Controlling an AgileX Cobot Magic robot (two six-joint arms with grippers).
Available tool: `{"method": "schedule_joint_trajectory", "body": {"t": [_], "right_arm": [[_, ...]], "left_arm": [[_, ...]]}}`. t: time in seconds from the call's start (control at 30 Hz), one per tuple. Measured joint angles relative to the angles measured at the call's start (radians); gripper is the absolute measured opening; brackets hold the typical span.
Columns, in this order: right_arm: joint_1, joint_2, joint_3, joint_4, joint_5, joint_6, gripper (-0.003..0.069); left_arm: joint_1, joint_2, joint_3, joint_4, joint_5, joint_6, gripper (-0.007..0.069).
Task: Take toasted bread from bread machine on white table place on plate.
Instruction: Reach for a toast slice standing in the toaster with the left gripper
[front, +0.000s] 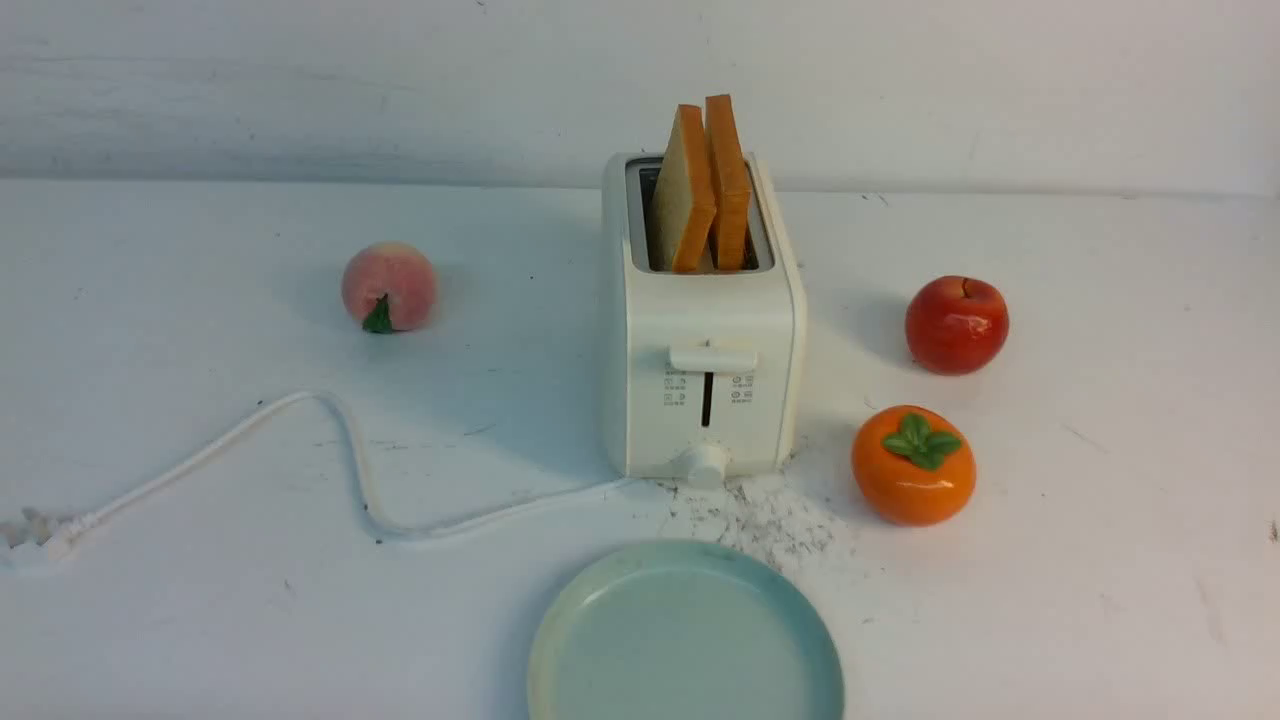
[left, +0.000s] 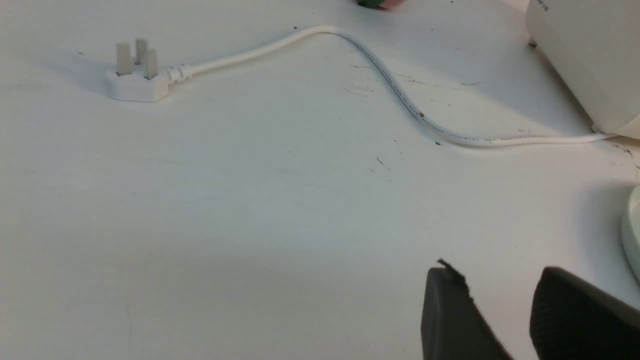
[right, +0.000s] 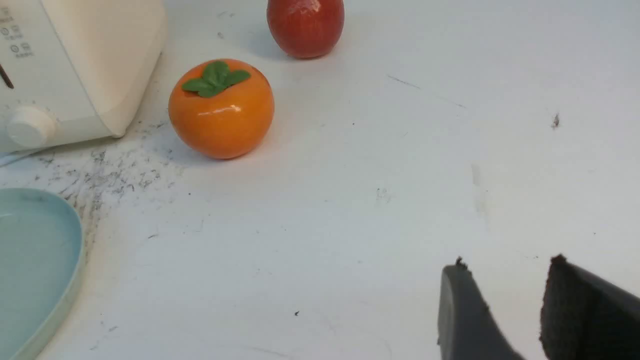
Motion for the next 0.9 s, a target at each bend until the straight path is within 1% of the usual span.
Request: {"method": "schedule_joint_trajectory", "body": {"t": [0.63,0.73,0.83,0.9], "right_arm": [[0.000,0.000,0.000,0.000,0.000,0.000,0.0240],[0.000,0.000,0.000,0.000,0.000,0.000,0.0240],[0.000,0.000,0.000,0.000,0.000,0.000,0.0240],[0.000,0.000,0.000,0.000,0.000,0.000,0.0240]], "left_arm": [[0.000,0.000,0.000,0.001,0.000,0.000,0.0238],[0.000,0.000,0.000,0.025,-0.002,0.009,0.0238],[0.000,0.000,0.000,0.017,-0.027,0.010,0.0238],[0.000,0.000,0.000,-0.022,-0.074,0.008,0.0238]]}}
